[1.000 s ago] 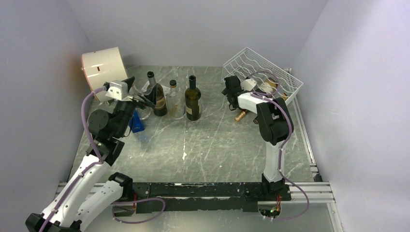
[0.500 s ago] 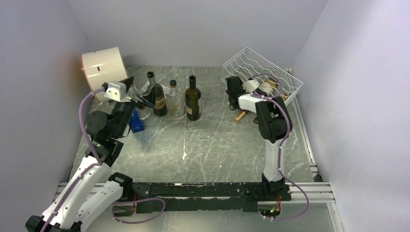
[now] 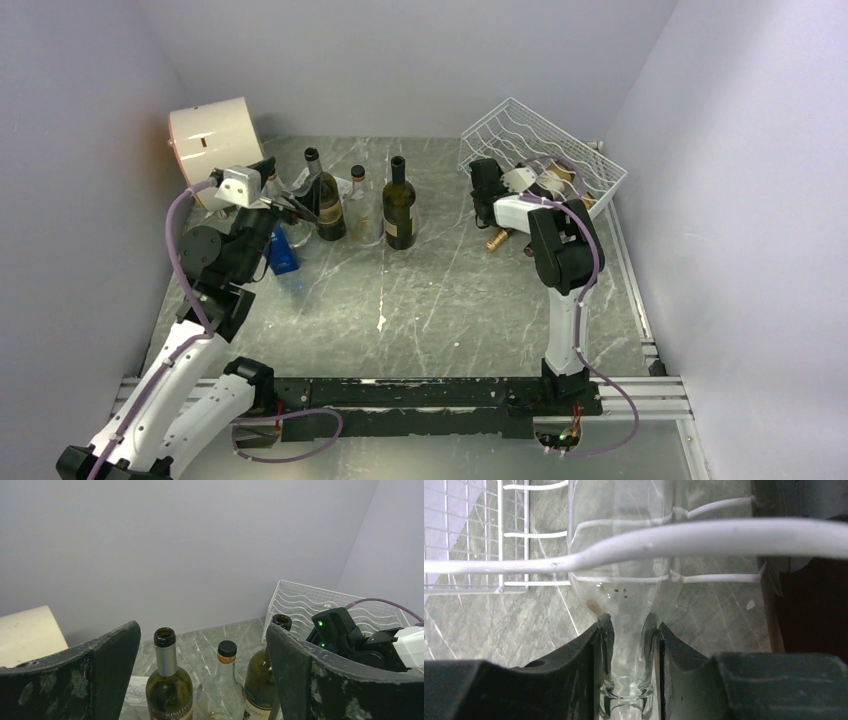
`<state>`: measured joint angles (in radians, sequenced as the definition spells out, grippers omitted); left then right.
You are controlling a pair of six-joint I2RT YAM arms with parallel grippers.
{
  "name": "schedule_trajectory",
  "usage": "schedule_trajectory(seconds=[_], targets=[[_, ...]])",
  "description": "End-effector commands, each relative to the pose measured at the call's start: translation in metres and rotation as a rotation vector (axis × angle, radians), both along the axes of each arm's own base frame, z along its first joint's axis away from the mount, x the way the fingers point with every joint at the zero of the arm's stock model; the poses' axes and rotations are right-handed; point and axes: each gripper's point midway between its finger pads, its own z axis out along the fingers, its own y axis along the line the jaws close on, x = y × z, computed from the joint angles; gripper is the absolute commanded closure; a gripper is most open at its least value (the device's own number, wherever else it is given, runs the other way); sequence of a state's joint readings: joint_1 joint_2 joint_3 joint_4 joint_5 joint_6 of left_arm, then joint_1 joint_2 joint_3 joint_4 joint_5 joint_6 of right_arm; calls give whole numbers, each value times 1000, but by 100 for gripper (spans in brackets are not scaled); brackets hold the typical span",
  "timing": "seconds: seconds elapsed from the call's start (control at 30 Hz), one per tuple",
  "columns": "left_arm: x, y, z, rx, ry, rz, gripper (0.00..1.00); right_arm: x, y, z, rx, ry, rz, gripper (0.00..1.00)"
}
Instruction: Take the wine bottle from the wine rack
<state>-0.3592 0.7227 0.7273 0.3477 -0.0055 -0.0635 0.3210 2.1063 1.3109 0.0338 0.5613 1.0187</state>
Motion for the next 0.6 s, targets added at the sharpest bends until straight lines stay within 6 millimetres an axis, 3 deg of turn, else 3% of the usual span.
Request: schedule_trajectory(seconds=[0.0, 0.23, 0.47, 0.57], targets=[[-2, -4, 12, -5, -37, -32, 1, 0, 14, 17, 52, -58, 28, 74], [-2, 0, 11, -13, -40, -15, 0, -24, 33, 33, 25, -54, 77, 90], [0, -9, 9, 1, -24, -58, 0, -65, 36, 42, 31, -55, 115, 100], [1, -7, 9, -12, -23, -48, 1, -79, 42, 45, 69, -37, 145, 100]])
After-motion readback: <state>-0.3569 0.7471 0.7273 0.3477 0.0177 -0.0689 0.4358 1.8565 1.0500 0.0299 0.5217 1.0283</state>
